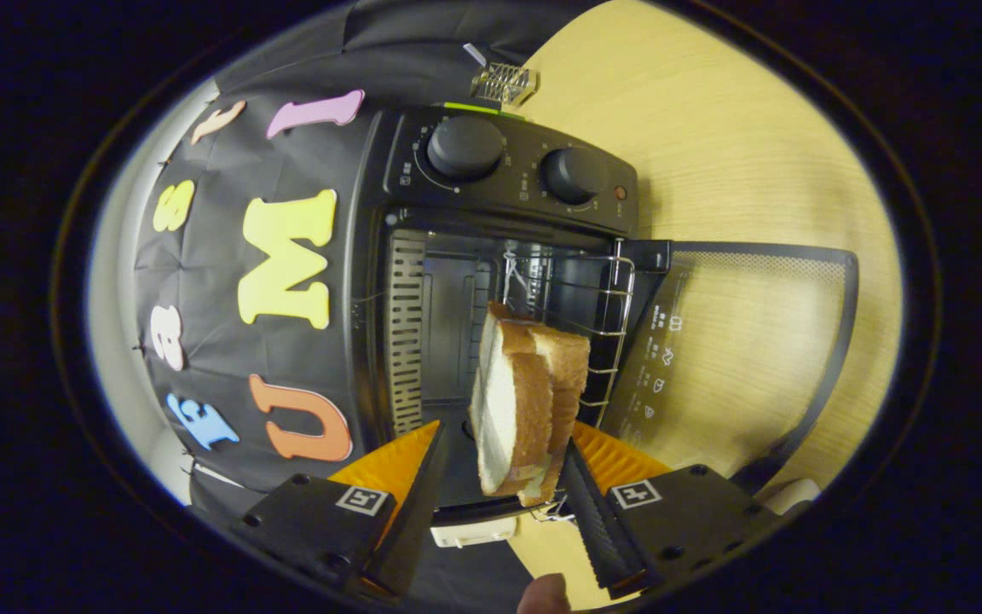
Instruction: Open the toaster oven, put the food inside, and close the toaster oven door.
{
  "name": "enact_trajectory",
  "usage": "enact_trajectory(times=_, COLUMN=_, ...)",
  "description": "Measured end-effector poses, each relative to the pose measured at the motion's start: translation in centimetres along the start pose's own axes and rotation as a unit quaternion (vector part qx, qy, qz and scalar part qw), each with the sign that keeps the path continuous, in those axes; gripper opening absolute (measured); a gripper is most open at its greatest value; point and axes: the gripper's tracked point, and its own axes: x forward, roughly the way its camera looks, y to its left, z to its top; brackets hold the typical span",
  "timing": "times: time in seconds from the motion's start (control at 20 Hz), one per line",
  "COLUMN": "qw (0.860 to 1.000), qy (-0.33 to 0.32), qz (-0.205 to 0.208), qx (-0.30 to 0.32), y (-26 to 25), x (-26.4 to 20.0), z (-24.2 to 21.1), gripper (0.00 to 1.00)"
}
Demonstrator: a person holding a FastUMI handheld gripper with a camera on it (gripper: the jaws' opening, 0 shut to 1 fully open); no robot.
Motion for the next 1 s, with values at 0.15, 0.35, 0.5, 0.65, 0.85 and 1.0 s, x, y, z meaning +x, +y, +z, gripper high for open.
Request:
enact_trajectory(times=0.15, qw=0.999, qy=0.04, qz=-0.008, qx=-0.017, y=0.9, x=1.4, z=-1.1, gripper=0.83)
enact_trajectory(times=0.35, qw=0.996, qy=0.077, qz=-0.026, qx=-0.037, y=0.8, x=1.4, z=-3.0, gripper=0.87)
enact_trajectory(times=0.5, qw=0.994, qy=0.083, qz=-0.045, qx=-0.053, y=0.5, x=-0.1, z=-3.4, gripper=0.88)
enact_trajectory(times=0.65, qw=0.993, qy=0.081, qz=-0.057, qx=-0.069, y=0.4, x=-2.0, z=-4.0, gripper=0.88)
enact_trajectory(times=0.85, qw=0.986, qy=0.109, qz=-0.041, qx=-0.12, y=1.9, x=-5.0, z=-6.4, gripper=0.88)
enact_trajectory(times=1.0, qw=0.979, qy=0.12, qz=-0.017, qx=-0.165, y=3.4, x=-8.5, z=-7.6, gripper=0.89)
